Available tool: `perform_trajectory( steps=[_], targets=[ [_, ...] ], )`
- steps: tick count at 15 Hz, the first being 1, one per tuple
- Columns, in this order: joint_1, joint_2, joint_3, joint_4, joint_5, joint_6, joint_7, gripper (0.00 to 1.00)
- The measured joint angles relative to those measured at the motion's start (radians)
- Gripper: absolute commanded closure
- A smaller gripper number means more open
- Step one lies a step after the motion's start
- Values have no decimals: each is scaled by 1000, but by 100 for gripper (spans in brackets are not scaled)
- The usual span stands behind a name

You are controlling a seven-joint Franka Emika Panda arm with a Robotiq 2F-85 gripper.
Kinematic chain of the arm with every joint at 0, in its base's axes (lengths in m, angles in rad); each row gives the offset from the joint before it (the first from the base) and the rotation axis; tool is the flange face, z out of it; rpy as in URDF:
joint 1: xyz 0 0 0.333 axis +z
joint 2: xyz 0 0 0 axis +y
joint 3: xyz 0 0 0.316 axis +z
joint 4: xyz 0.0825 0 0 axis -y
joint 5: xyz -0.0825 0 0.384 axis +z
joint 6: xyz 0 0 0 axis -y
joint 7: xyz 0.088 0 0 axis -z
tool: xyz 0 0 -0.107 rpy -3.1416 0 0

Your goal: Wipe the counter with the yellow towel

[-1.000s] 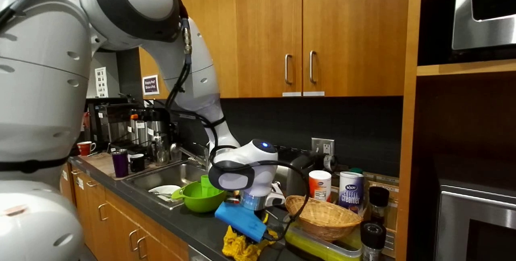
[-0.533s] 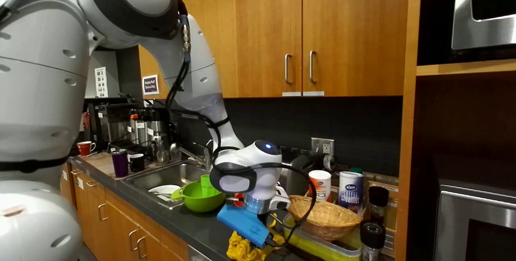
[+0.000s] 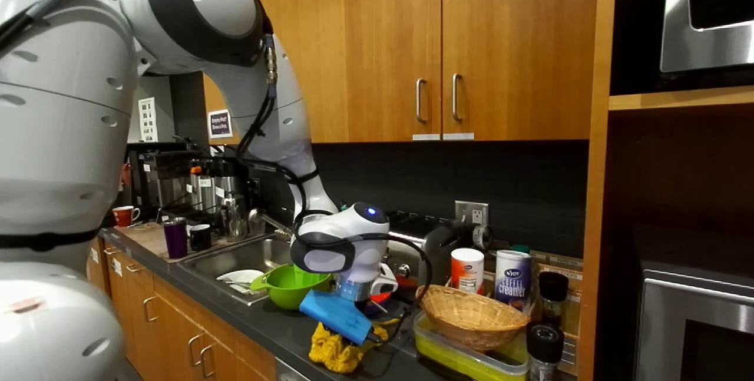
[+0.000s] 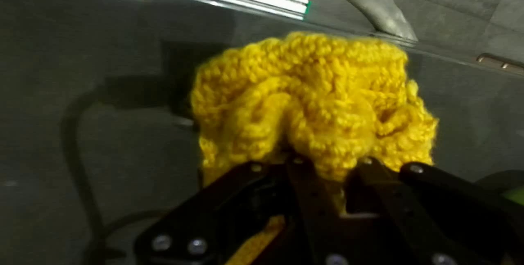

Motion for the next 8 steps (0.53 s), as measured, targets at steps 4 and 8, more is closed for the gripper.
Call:
perform_trajectory(
  steps=[4, 8],
  targets=[
    [21, 21, 55, 30, 11, -19, -21, 96],
    [29, 38, 90, 54, 11, -45, -35, 96]
  ],
)
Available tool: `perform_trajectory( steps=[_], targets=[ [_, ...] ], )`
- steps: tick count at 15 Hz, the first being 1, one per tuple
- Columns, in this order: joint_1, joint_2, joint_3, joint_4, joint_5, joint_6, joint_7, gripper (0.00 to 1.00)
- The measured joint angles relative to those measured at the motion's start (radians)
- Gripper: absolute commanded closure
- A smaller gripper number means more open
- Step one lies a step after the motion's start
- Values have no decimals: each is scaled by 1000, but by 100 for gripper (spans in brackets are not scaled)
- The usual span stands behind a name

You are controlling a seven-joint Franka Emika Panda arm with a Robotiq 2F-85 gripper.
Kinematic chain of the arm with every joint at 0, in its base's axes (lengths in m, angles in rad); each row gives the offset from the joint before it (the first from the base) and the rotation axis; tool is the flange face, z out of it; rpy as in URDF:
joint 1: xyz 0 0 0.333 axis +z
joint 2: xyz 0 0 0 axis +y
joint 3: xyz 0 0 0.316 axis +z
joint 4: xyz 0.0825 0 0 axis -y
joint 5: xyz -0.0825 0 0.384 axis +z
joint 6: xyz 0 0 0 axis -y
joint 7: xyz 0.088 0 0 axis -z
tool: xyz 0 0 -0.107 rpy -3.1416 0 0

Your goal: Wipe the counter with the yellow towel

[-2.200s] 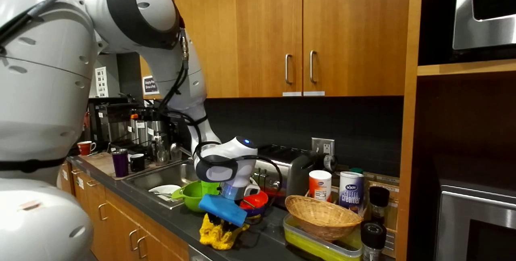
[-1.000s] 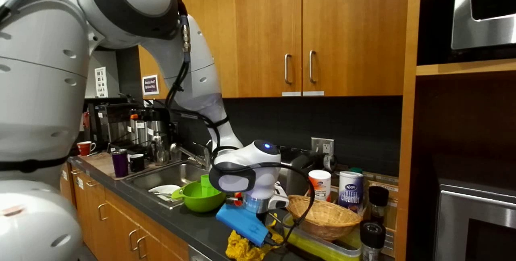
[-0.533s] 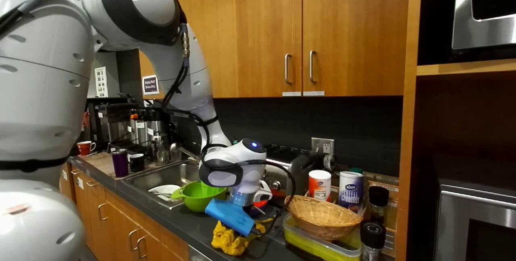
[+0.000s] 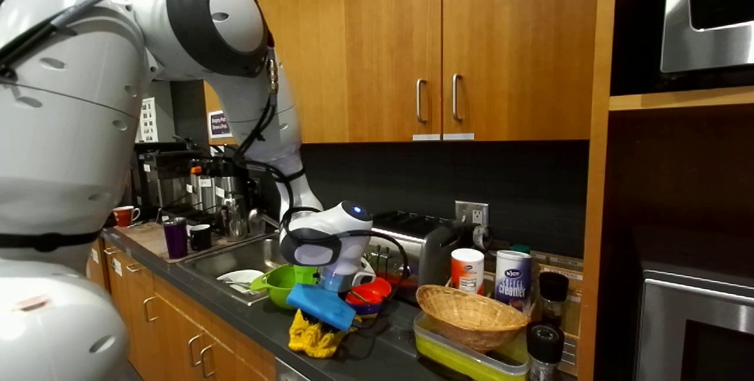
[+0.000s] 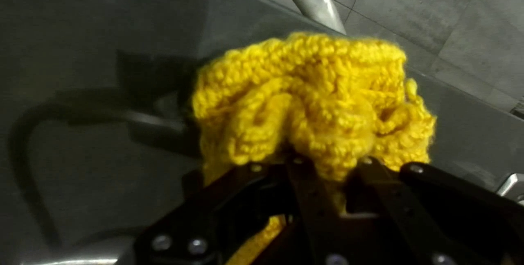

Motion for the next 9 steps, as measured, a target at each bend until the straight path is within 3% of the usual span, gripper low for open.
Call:
perform_trajectory(
  steps=[9],
  targets=[
    [-46, -2, -24, -1, 14, -16, -2, 96]
  ],
)
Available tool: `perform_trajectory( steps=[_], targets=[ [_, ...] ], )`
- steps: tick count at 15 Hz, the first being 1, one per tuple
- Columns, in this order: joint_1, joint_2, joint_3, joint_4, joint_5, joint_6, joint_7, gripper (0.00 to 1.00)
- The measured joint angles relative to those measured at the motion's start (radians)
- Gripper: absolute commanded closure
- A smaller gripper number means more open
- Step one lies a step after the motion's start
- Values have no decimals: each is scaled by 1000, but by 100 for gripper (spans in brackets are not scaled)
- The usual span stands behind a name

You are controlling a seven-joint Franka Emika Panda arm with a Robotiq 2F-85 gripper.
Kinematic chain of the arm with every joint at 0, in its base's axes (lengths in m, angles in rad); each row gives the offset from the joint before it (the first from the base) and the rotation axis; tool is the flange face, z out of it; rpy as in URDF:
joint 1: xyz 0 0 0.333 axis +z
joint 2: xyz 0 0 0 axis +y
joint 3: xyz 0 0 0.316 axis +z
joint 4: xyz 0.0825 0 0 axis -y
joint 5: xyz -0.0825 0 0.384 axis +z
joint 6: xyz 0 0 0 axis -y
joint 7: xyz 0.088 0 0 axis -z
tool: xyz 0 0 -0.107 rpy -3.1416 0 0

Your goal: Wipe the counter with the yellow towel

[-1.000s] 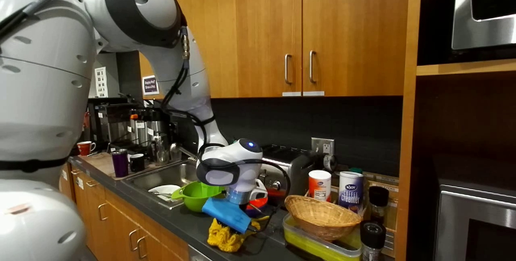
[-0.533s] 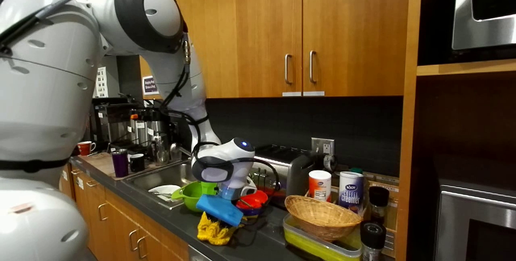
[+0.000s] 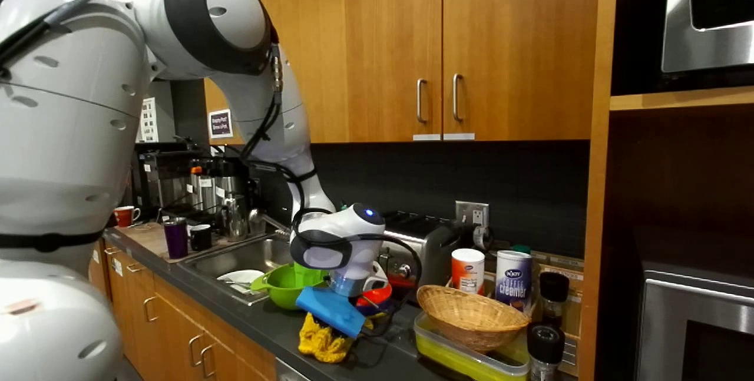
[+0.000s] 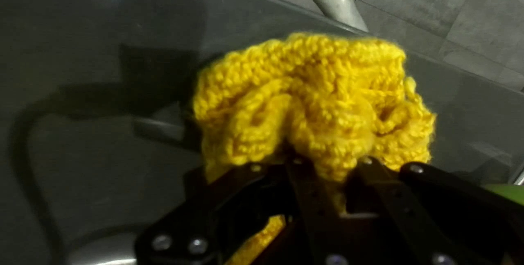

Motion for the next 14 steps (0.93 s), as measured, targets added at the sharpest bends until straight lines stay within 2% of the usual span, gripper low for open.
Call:
perform_trajectory(
  steps=[8, 14],
  targets=[
    [-97, -27, -76, -34, 15, 4, -22, 96],
    [-121, -36, -93, -46, 22, 5, -37, 96]
  ],
)
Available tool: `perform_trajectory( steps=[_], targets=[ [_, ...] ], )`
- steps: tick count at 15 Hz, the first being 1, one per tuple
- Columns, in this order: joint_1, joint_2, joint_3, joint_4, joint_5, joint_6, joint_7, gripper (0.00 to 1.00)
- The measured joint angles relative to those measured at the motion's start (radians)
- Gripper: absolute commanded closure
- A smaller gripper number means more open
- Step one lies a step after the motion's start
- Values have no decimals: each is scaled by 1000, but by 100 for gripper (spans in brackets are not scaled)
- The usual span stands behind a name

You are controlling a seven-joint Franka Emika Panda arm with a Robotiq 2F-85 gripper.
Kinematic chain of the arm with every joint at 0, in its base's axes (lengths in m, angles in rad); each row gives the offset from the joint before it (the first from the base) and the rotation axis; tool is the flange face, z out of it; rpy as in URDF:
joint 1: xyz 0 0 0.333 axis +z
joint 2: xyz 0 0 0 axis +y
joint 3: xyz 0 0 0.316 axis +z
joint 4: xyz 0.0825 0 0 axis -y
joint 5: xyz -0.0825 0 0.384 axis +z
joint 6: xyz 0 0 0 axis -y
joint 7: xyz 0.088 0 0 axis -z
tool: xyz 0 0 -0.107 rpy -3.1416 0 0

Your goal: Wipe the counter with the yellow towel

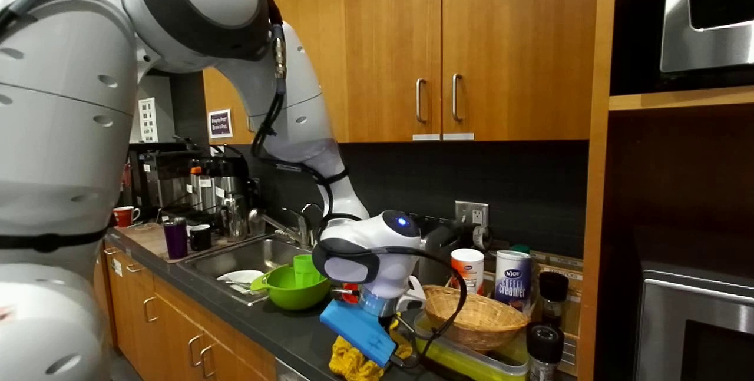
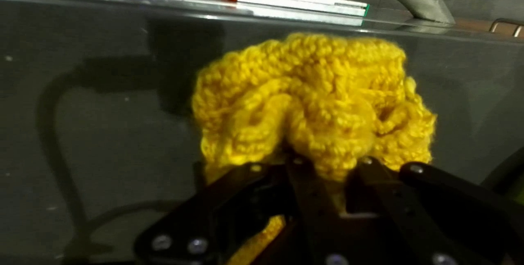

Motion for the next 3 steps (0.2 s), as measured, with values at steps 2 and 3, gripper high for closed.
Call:
perform_trajectory(
  steps=[2, 3],
  targets=[
    [0, -2, 0, -3, 0, 4, 0, 66],
    [1, -3, 0, -5, 0, 8, 0, 82]
  ],
)
